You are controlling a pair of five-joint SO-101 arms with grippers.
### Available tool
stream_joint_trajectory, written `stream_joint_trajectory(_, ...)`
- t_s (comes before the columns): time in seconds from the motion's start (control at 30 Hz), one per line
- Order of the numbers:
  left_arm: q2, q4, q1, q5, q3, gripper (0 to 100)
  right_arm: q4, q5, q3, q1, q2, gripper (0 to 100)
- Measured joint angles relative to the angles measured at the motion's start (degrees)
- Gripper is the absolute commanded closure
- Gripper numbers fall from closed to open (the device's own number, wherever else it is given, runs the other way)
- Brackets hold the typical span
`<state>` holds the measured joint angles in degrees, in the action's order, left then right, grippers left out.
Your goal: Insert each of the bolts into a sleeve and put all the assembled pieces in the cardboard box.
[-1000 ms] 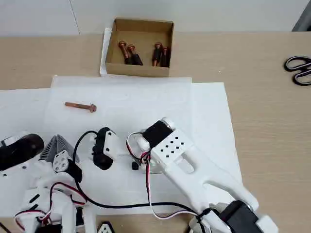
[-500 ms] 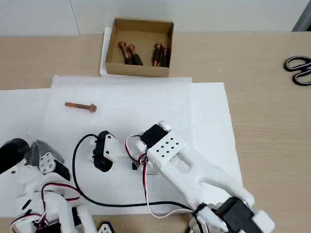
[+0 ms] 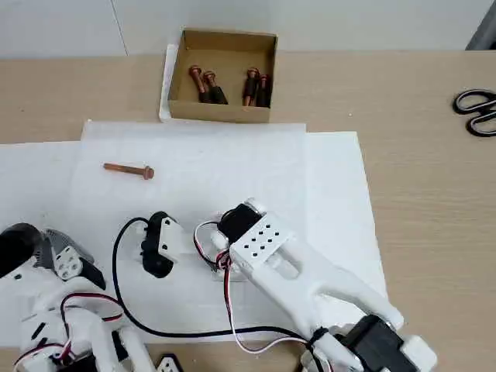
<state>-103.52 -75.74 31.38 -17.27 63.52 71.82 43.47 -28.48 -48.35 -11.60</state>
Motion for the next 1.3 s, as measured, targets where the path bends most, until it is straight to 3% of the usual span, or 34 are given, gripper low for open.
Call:
stream_joint_trajectory(0.8,0.0,-1.8,-0.1,0.0,-1.2,99,-12.6,-0.1,-11.3,-1.0,0.2,76.8)
stream_joint_trajectory(1.3,0.0,-5.4,-0.1,0.0,-3.4,99,-18.4,0.1,-10.8,-1.4,6.4,76.9)
